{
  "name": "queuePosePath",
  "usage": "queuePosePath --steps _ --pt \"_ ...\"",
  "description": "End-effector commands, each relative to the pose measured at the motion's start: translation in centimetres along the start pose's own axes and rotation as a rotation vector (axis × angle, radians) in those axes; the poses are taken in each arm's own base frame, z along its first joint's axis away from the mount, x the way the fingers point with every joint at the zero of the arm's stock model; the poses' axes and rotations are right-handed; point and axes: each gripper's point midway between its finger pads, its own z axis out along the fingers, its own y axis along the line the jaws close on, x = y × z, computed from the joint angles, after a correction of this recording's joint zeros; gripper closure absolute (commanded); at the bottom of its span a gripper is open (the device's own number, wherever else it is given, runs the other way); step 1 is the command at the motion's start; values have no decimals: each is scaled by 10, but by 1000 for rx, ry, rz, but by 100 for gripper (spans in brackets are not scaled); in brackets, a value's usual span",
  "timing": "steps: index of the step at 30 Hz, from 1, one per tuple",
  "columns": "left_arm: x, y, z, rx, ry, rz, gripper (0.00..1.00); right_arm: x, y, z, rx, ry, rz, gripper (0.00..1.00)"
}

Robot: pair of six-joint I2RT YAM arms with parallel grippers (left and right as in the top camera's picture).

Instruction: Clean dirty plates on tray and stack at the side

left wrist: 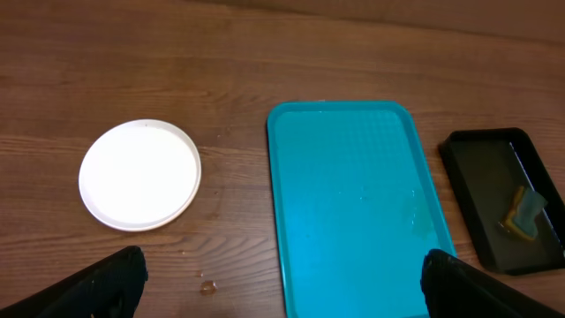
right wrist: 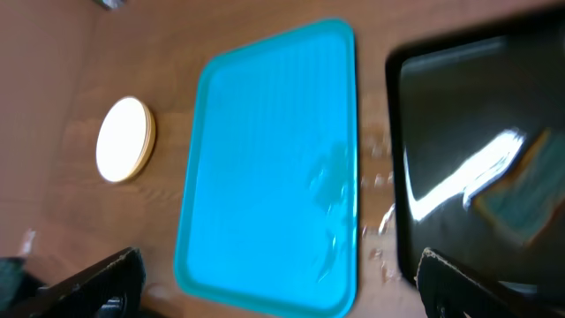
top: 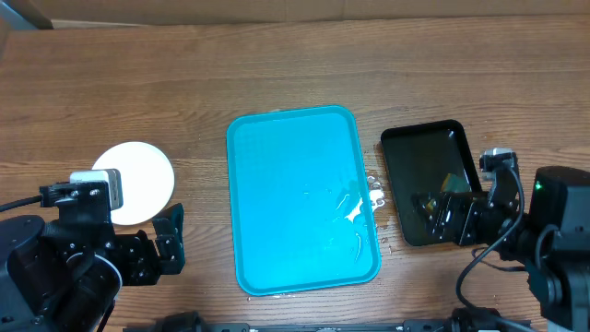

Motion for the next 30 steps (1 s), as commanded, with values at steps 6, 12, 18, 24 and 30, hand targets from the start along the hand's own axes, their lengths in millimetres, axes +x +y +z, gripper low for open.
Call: queuePosePath --steps 6,12,18,24,30 --pt "-1 -3 -1 14 -6 -4 0 -51 44 -39 -43 -447 -503 0" --pt "-1 -3 -1 14 -6 -4 0 -33 10 -27 66 -609 -523 0" --pt "-1 -3 -1 14 -6 -4 0 8 -26 16 77 -634 -525 0" --pt "-1 -3 -1 14 -6 -4 0 29 -42 43 49 -688 -554 0" --pt "-1 -3 -1 14 -6 -4 0 32 -46 63 6 -744 -584 0"
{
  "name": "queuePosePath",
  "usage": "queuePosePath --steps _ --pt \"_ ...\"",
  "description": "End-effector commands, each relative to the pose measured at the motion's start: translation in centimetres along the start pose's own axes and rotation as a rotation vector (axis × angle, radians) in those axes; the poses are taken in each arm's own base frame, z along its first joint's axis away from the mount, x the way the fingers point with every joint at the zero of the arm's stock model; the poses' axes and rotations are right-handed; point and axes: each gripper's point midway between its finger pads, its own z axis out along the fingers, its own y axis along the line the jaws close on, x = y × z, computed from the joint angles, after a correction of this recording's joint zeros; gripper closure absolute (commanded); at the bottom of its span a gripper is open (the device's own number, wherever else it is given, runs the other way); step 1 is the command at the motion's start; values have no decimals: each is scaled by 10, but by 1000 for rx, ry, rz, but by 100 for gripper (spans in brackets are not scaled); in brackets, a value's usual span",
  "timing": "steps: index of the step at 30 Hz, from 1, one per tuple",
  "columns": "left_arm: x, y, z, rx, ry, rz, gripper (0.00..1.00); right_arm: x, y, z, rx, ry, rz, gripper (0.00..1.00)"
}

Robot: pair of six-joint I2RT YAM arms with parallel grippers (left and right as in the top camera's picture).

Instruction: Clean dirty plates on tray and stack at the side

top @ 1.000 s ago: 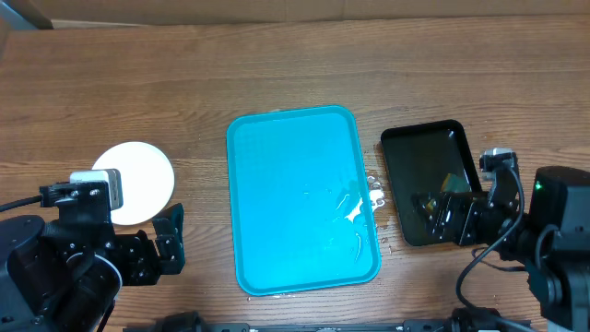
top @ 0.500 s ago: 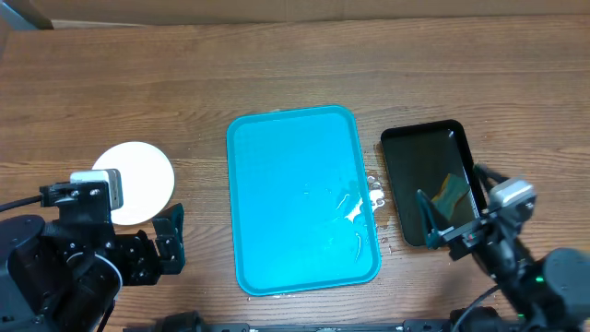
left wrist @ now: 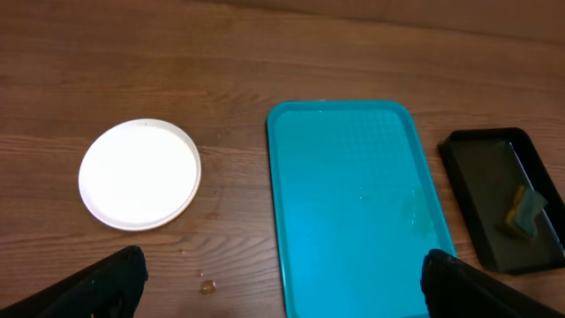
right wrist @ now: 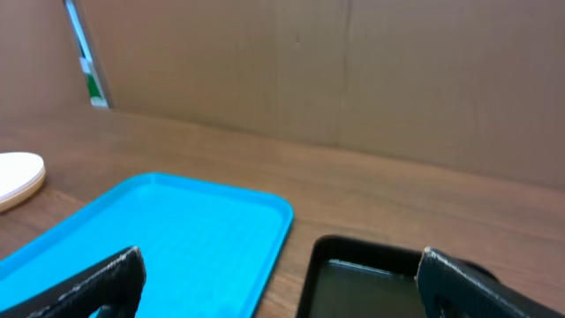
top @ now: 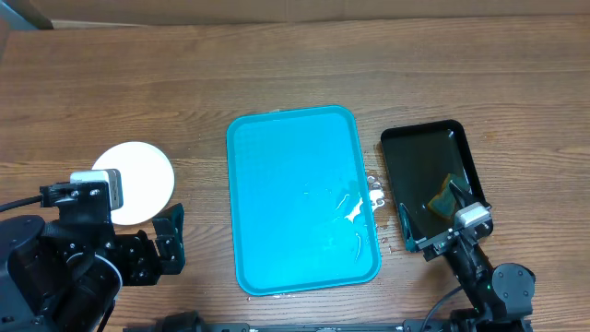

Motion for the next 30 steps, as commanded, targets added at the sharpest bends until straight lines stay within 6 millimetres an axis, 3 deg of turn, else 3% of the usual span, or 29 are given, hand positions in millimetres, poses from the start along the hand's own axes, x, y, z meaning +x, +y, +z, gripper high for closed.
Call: queuePosePath --steps 1,10,30 --pt "-1 -3 -1 14 -7 -3 0 3 3 3 -24 -45 -16 0" --pt "-1 -3 -1 14 -7 -3 0 13 2 6 -18 -35 -13 0" --pt "-1 -3 -1 14 -7 -3 0 13 2 6 -18 -36 -14 0"
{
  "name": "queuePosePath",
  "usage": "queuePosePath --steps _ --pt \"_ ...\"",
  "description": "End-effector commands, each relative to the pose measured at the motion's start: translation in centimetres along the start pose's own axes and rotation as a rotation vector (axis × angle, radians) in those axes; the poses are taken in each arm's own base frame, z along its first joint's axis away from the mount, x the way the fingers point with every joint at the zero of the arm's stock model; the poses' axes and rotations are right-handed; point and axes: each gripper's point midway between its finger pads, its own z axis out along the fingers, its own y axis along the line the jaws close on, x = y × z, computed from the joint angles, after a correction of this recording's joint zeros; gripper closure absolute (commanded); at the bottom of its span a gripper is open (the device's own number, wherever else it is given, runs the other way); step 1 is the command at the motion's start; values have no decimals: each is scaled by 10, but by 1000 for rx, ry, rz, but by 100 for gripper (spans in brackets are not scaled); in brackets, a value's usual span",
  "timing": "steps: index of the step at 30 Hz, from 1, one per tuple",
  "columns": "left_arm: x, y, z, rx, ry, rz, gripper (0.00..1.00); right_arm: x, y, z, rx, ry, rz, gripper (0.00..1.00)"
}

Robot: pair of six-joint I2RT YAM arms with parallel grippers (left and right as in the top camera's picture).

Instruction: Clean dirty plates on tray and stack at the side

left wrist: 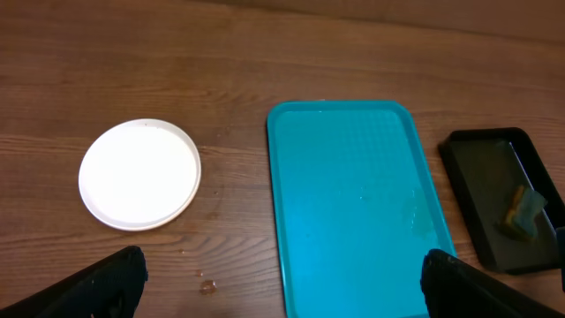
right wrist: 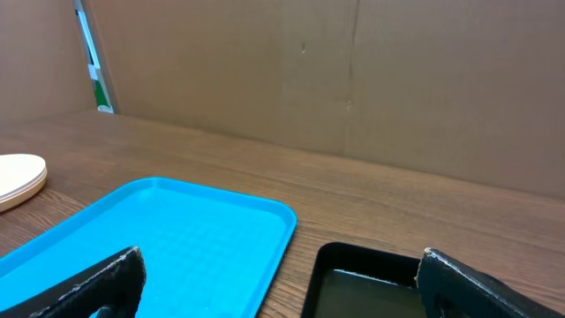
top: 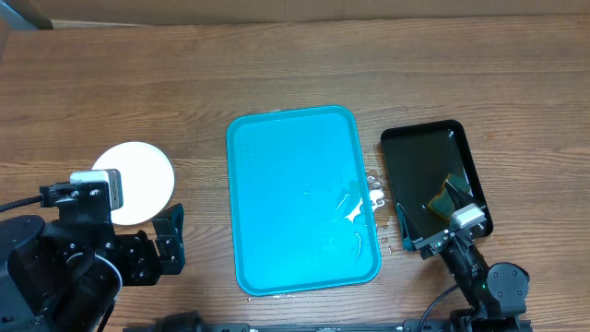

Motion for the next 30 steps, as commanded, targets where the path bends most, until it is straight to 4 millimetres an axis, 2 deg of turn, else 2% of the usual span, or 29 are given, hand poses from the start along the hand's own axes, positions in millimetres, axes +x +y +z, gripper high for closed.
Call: queuePosePath --steps 1,5,7,12,15,20,24,30 --pt "-1 -3 -1 14 -7 -3 0 2 1 0 -2 -2 -1 0" --pt "1 -3 -5 2 -19 18 0 2 1 0 -2 -2 -1 0" --pt "-9 3 -9 -41 -75 45 0 2 1 0 -2 -2 -1 0" --pt "-37 -15 -9 45 -266 119 0 2 1 0 -2 -2 -1 0" --pt "-38 -20 2 85 -352 146 0 2 1 0 -2 -2 -1 0" --pt "-20 -21 39 126 -482 170 0 2 1 0 -2 -2 -1 0" --pt "5 -19 70 159 -551 154 0 2 1 0 -2 -2 -1 0" --pt "40 -11 104 193 -644 99 0 2 1 0 -2 -2 -1 0"
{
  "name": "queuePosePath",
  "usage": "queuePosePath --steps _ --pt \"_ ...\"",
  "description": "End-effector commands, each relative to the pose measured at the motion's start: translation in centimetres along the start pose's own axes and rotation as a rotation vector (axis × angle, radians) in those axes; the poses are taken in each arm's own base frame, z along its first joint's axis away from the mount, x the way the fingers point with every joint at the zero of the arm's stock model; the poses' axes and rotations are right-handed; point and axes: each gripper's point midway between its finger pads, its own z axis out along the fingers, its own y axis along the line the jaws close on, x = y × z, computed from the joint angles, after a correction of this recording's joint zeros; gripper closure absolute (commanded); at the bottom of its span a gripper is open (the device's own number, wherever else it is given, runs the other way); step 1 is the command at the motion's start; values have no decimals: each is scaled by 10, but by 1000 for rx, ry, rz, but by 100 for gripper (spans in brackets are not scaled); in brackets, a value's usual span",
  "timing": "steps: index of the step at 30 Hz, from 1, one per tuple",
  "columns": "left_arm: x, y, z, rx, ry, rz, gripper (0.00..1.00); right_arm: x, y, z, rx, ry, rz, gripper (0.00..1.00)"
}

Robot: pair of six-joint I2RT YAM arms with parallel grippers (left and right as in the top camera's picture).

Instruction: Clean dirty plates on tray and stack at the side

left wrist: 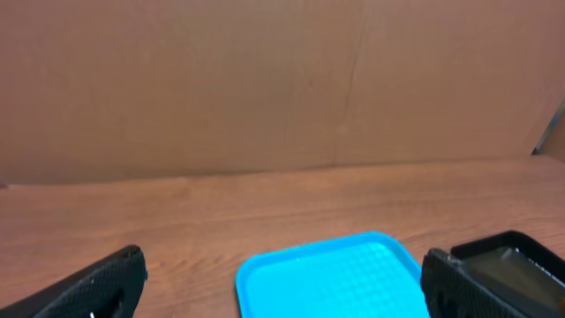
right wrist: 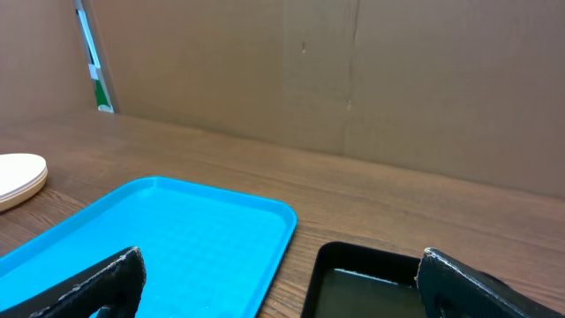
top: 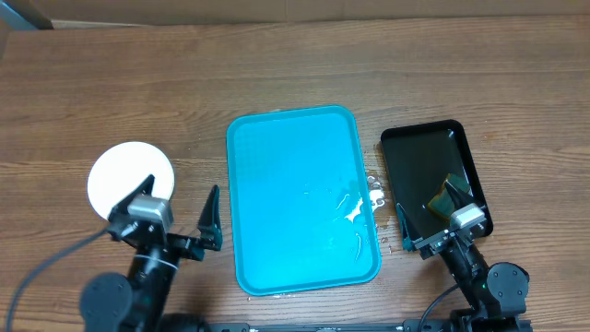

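The blue tray [top: 300, 198] lies in the middle of the table with a few wet smears and no plates on it. A white plate stack [top: 126, 175] rests at the left. My left gripper [top: 175, 235] is open low at the front, between the plates and the tray. My right gripper [top: 441, 232] is open at the front end of the black tray [top: 429, 175], holding nothing. The blue tray [left wrist: 331, 283] shows between the left fingers; the blue tray [right wrist: 168, 238] and black tray [right wrist: 371, 283] show between the right ones.
A yellow-green sponge [top: 446, 196] lies in the black tray beside the right gripper. Water drops [top: 375, 192] spot the wood between the two trays. A cardboard wall [right wrist: 353, 79] stands behind the table.
My left arm has lowered to the table front, its gripper now level and looking across the tray at the wall. The right arm has not moved.
Both arms were raised, looking down on the empty blue tray, the plate stack and the sponge in the black tray. The right arm then sat low at the front of the black tray. Now the left arm is low too.
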Motion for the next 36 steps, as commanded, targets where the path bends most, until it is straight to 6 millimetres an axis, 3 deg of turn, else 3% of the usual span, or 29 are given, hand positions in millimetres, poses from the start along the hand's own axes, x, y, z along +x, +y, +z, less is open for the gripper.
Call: queuePosePath --steps 1,8,15,20,24,36 --pt "30 2 2 7 -41 -44 0 2 1 0 -2 -4 -1 0" --pt "85 12 20 5 -81 -37 0 2 1 0 -2 -4 -2 0" --pt "117 28 33 -57 -96 -37 0 2 1 0 -2 -4 -2 0" --pt "119 37 32 -93 -87 -38 0 2 1 0 -2 -4 -2 0" --pt "140 44 32 -124 -2 -53 0 2 1 0 -2 -4 -2 0" --pt "141 44 32 -124 1 -54 0 2 1 0 -2 -4 -2 0"
